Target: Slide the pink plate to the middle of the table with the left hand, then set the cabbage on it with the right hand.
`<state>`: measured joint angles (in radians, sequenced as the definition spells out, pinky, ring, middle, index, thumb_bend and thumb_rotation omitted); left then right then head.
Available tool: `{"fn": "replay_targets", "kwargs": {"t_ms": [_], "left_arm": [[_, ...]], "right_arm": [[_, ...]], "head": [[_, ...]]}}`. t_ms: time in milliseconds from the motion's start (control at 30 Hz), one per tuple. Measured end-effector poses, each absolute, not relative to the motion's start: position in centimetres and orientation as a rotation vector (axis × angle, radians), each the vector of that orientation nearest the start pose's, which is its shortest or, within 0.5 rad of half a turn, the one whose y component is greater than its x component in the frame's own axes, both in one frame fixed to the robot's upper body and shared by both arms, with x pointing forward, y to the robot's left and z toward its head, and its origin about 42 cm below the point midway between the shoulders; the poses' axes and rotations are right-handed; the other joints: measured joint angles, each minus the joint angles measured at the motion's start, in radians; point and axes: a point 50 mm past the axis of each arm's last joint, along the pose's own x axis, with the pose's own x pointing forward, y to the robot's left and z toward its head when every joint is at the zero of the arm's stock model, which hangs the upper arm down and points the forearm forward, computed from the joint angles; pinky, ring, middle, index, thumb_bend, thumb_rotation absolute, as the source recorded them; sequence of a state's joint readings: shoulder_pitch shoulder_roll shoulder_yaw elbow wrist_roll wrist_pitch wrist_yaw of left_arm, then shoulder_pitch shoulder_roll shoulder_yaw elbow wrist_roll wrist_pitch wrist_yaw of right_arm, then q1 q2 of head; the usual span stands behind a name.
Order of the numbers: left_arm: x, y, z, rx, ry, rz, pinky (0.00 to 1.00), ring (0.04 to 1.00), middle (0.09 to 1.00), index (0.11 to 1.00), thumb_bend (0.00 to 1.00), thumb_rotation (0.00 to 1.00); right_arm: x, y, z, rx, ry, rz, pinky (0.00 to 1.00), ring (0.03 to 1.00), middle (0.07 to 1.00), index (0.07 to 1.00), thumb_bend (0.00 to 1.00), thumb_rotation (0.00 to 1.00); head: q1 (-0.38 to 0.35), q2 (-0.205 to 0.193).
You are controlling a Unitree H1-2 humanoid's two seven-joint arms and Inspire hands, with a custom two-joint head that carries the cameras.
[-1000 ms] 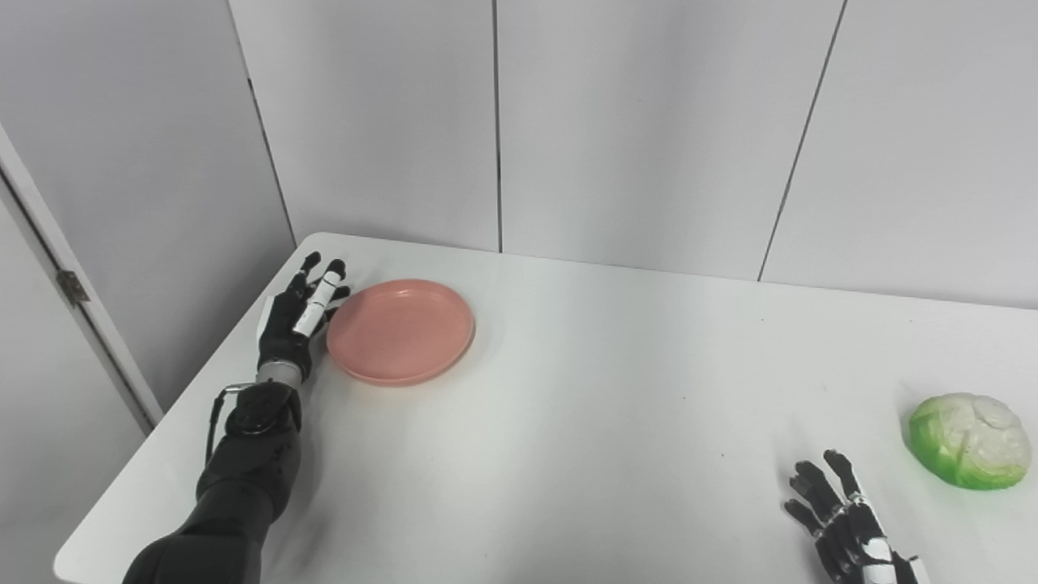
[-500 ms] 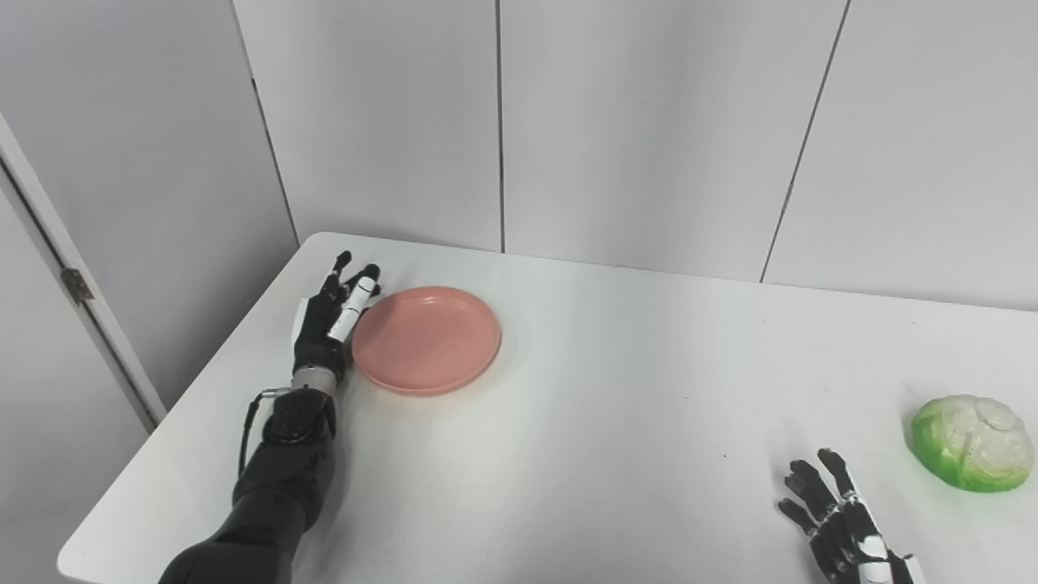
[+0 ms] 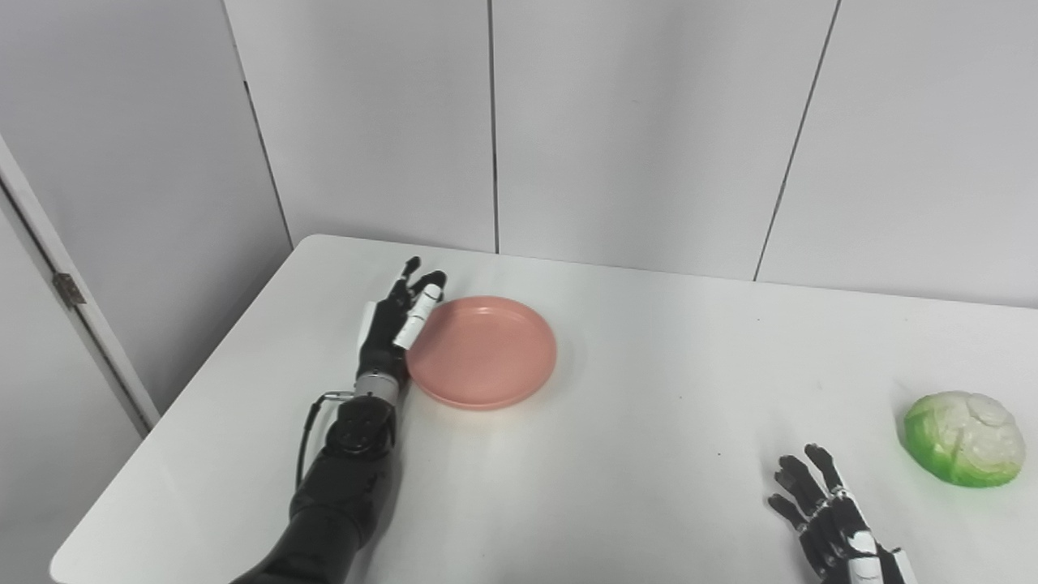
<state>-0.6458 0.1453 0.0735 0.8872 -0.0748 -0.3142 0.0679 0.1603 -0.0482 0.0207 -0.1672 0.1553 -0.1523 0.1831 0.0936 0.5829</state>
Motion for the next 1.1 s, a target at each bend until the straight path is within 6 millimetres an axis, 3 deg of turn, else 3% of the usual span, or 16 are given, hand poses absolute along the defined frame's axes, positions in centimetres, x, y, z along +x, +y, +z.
{"fn": "replay_targets", "kwargs": {"t_ms": [167,500,667,1100], "left_arm": [[46.1,22.4,12.1,0.025,-0.051,0.071,0.78,0.856,0.891,0.921,0.88,0.78],[43.9,19.2,12.5,-0.013,-0.009,0.055,0.7,0.847,0.879,0.91,0.82,0.83],[43.0,17.8,12.5,-0.022,-0.001,0.031,0.75,0.852,0.889,0.909,0.81,0.83],[42.5,16.7,12.4,-0.057,0.004,0.021,0.8,0.877,0.882,0.895,0.82,0.83]], "right_arm": [[23.1,-21.9,11.3,0.091,-0.174,0.168,0.87,0.899,0.883,0.939,0.85,1.0],[23.1,-21.1,11.3,0.087,-0.172,0.168,0.87,0.893,0.878,0.936,0.83,1.0],[23.2,-20.5,11.3,0.077,-0.172,0.182,0.88,0.897,0.879,0.934,0.85,1.0],[23.3,-18.6,11.4,0.051,-0.168,0.184,0.87,0.898,0.881,0.928,0.86,1.0]], "head": [[-0.024,0.005],[-0.103,0.015],[-0.139,0.021],[-0.218,0.012]]}}
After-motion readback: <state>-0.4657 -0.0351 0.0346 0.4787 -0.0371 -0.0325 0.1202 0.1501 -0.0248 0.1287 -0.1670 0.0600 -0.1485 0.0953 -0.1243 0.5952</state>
